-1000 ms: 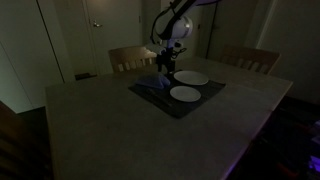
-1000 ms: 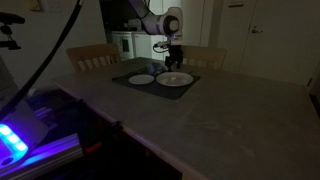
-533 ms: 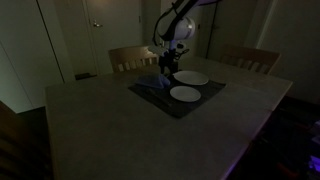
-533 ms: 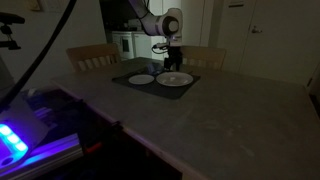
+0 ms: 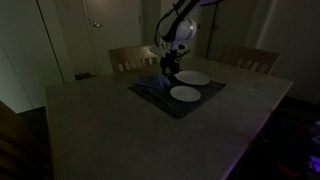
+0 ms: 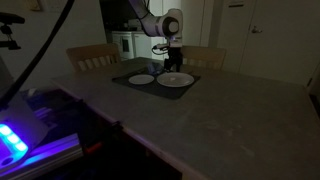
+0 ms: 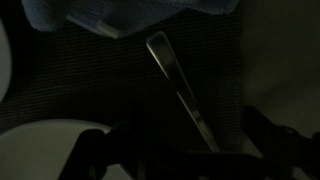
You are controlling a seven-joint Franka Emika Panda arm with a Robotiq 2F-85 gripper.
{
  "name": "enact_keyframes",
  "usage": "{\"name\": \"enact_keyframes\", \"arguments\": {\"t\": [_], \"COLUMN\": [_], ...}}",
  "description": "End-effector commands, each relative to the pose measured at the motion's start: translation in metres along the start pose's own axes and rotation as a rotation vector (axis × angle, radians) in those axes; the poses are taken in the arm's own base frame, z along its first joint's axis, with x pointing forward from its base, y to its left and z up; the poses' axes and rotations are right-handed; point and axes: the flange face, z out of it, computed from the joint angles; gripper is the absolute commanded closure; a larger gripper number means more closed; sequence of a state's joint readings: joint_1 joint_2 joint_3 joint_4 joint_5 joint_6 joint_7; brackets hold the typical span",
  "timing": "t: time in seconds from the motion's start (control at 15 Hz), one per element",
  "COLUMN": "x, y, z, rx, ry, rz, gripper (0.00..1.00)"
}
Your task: Put the fork on the right white plate
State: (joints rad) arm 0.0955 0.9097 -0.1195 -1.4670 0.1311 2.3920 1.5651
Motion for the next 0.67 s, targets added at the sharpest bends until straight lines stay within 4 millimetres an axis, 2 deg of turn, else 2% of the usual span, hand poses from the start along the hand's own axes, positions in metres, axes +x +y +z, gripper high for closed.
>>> {"name": "enact_keyframes", "arguments": {"t": [0.0,0.33,0.6], "x": [0.0076,0.0072,0.0037], "y": [0.0125,0.0192,0.0206], "z": [-0.0140,-0.0212,-0.0169], "rx": [-0.002,-0.018,-0.035], "ry": [0.010,0.014,0.002], "rz": [0.018,0.026,0.010], "gripper": [0.00,0.00,0.00]}}
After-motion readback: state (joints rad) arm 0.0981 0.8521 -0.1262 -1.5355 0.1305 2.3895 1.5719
